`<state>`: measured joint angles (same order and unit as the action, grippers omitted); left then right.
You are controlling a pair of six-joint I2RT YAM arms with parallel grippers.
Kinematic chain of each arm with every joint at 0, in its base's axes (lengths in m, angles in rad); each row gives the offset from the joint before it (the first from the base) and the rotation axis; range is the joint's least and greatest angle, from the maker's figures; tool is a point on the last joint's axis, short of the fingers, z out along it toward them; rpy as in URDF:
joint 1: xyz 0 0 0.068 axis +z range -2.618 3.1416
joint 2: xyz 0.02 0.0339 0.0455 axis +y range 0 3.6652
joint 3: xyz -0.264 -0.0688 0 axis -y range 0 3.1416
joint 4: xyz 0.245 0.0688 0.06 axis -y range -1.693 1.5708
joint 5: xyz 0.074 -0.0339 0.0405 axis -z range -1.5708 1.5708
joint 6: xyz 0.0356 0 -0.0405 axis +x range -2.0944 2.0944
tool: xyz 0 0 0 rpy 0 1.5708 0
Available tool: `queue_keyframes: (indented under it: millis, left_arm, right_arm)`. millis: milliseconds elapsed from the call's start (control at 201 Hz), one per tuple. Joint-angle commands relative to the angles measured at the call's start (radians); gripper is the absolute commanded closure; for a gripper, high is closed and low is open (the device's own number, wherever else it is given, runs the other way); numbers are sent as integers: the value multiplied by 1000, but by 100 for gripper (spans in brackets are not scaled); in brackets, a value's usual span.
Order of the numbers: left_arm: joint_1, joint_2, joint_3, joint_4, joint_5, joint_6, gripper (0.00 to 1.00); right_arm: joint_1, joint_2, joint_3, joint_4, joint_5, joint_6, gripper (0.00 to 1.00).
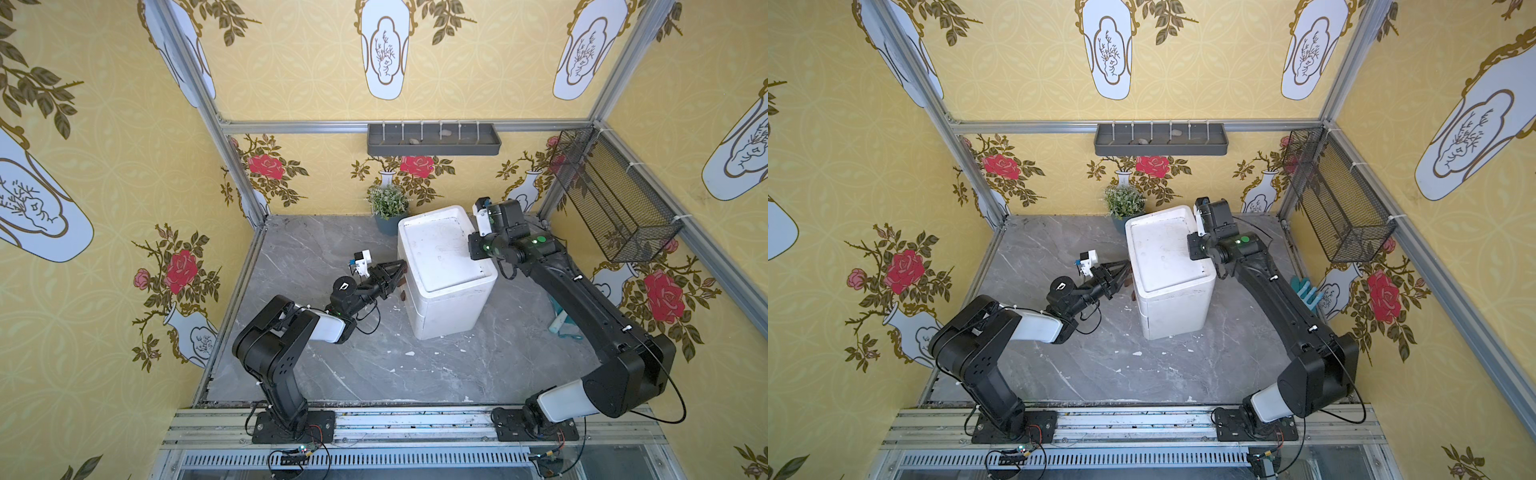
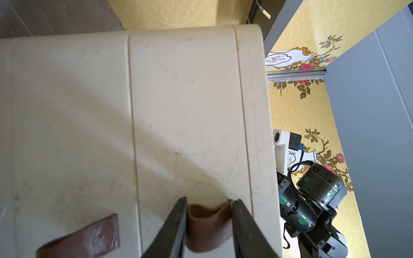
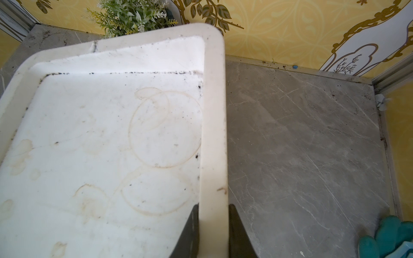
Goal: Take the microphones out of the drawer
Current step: Open the drawer in the storage box.
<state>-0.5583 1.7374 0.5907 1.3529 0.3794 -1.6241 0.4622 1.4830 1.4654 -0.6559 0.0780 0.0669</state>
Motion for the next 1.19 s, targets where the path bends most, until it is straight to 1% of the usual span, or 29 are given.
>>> queue_keyframes:
  millis: [0,75,209,353,513,617,672,682,697,996,1190]
  left_arm:
    - [-5,2,-10,51,19,3,76]
    - [-5,-2,-17,51,15,5,86]
    - [-3,-7,-33,51,3,9,100]
    - [12,-17,-70,51,-10,7,100]
    - [63,-70,-140,51,-17,16,100]
    - [106,-114,-185,51,-14,22,100]
    - [113,-133,-207,51,-10,22,100]
    - [138,-137,-211,51,-10,22,100]
    - [151,-144,-218,51,-10,23,100]
    - [280,-264,-351,46,-8,26,100]
    - [340,-301,-390,45,9,19,100]
  right_arm:
    - [3,13,-8,37,1,24,86]
    - [3,11,-8,38,2,26,87]
    - [4,12,-7,38,16,31,87]
    - [4,13,5,36,56,43,92]
    - [2,6,15,39,100,51,94]
    - [2,1,19,44,112,54,95]
    - [1,3,23,44,116,55,95]
    - [1,5,23,44,117,55,95]
    - [1,5,24,44,118,57,95]
    - [-2,10,39,25,154,68,95]
    - [-3,17,48,17,159,76,95]
